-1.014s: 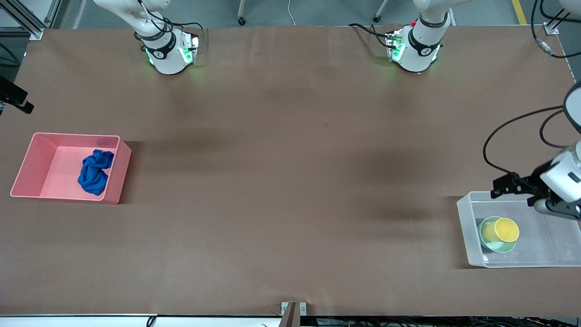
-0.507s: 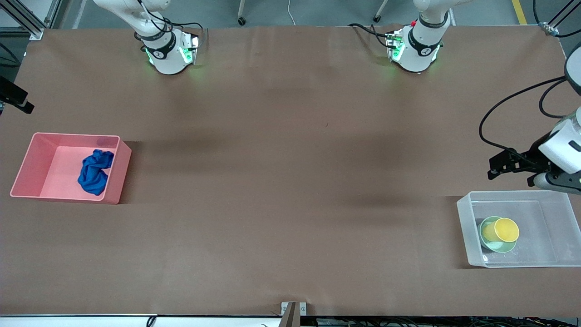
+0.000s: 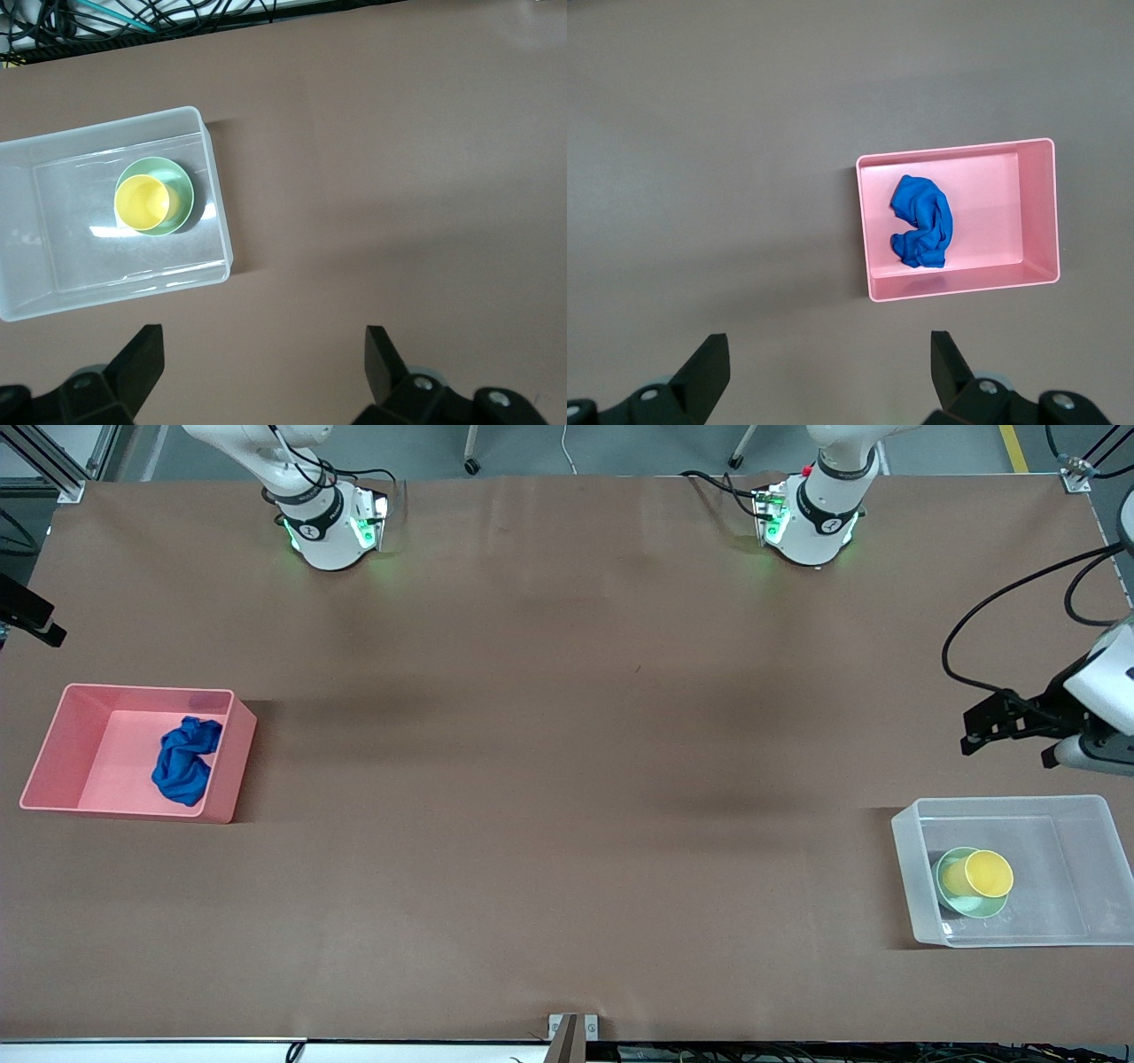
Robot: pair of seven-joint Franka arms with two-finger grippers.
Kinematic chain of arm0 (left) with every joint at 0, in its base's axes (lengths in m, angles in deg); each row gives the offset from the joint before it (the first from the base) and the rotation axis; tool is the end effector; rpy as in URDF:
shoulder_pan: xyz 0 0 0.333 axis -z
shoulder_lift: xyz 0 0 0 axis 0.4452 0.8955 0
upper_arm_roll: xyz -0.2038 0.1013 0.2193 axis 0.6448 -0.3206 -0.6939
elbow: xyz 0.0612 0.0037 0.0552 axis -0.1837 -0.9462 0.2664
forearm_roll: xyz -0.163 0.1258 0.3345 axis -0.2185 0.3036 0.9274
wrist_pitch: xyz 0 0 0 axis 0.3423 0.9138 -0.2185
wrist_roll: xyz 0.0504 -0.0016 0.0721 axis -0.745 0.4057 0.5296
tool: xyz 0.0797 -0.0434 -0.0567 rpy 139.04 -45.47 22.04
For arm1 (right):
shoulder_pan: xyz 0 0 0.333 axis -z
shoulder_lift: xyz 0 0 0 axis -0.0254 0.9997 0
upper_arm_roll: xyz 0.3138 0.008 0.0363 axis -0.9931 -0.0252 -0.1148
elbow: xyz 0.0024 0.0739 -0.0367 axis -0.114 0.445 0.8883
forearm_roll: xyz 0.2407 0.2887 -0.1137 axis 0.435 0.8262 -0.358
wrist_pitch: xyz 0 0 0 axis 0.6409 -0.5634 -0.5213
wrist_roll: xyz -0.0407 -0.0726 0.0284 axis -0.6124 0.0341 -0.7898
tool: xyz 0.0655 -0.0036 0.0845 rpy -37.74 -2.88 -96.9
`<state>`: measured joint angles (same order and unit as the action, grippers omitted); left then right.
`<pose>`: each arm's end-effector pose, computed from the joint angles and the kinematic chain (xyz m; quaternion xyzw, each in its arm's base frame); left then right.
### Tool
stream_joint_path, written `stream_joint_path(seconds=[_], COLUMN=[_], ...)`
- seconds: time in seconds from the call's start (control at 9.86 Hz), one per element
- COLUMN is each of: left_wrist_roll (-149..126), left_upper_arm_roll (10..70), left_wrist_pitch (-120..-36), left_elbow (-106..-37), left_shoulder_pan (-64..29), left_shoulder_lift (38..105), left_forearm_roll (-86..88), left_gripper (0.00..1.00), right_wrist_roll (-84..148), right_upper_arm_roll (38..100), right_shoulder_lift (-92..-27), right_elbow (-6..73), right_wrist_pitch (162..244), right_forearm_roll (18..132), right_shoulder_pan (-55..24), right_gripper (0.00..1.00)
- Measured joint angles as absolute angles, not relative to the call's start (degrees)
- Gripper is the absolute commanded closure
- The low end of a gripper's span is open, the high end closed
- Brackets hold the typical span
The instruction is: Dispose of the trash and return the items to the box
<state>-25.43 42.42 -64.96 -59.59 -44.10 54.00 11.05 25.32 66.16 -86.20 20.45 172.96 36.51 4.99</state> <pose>0.6158 -0.0161 0.5906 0.9929 -0.0904 0.0772 0.0094 0.5271 -0.0620 0.6756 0.9972 -0.0717 0.0183 0.0134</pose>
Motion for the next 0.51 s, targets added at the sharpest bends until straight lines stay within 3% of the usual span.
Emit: stream_joint_path(seconds=[0.3, 0.51], left_wrist_roll=[-25.43, -25.38], left_upper_arm_roll=[42.44, 38.12], left_wrist_pitch=[-56.75, -50.18], left_elbow=[-55.18, -52.13], left_shoulder_pan=[-43.97, -38.38], left_shoulder_lift=[52.29, 51.65], left_forearm_roll=[11.04, 11.04], left_gripper=[0.00, 0.00], right_wrist_roll=[25.32, 25.32], right_upper_arm_roll=[66.16, 66.16], right_shoulder_lift=[-86.20, -86.20], right_elbow=[20.45, 20.44], right_wrist_pitch=[172.96, 172.96], right_forearm_roll=[36.52, 36.52], right_shoulder_pan=[4.99, 4.99], right_gripper=[0.00, 0.00])
